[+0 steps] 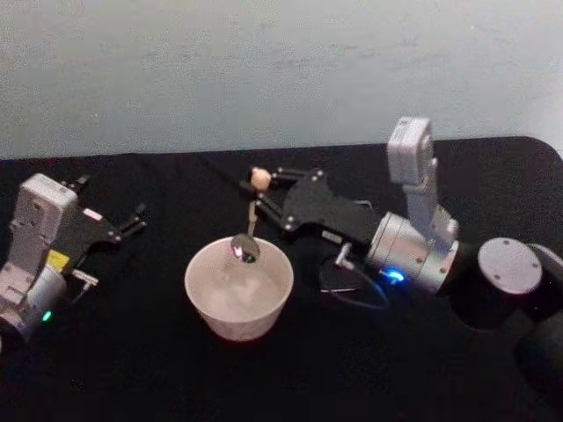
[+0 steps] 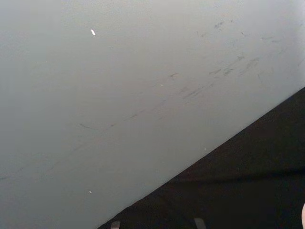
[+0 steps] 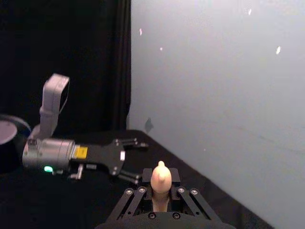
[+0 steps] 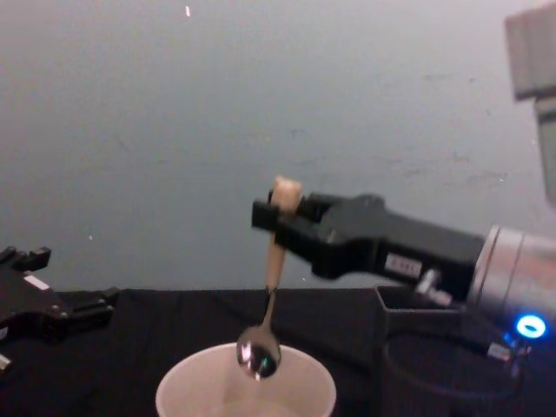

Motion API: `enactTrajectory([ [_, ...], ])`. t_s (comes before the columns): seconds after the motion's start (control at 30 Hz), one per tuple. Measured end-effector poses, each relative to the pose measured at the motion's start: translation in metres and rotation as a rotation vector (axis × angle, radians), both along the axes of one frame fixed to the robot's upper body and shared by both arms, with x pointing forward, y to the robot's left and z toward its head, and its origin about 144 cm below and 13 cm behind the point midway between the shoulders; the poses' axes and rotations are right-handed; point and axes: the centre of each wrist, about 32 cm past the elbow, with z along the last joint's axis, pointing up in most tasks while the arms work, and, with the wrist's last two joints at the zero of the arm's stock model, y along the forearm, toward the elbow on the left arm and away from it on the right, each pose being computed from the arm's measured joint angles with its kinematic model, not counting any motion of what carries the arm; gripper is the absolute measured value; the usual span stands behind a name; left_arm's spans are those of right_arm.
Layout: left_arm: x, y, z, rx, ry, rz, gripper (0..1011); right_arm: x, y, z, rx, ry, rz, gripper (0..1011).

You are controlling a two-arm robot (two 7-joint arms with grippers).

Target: Pick up the stirring spoon with one hand, stir inside the cup, then place it back in its original position.

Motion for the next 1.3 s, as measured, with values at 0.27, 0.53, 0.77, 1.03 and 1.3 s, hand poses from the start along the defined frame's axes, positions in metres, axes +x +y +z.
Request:
enactTrajectory([
  [0.27,0.0,0.0,0.0,0.0,0.0,0.0,1001,0.005,0.01,-0.02,-0.036,0.009,0.009,203],
  [0.53,0.0,0.0,0.0,0.0,0.0,0.0,1001,0.006,0.016,-0.033,-0.057,0.011,-0.007,203],
  [0.77,0.0,0.0,0.0,0.0,0.0,0.0,1001,0.006,0.019,-0.037,-0.064,0.01,-0.02,203],
  [1.03,0.0,0.0,0.0,0.0,0.0,0.0,1001,0.004,0.011,-0.035,-0.073,0.002,-0.033,203],
  [1.3,0.0,0.0,0.0,0.0,0.0,0.0,1001,-0.01,-0.009,-0.031,-0.079,0.011,-0.041,203],
])
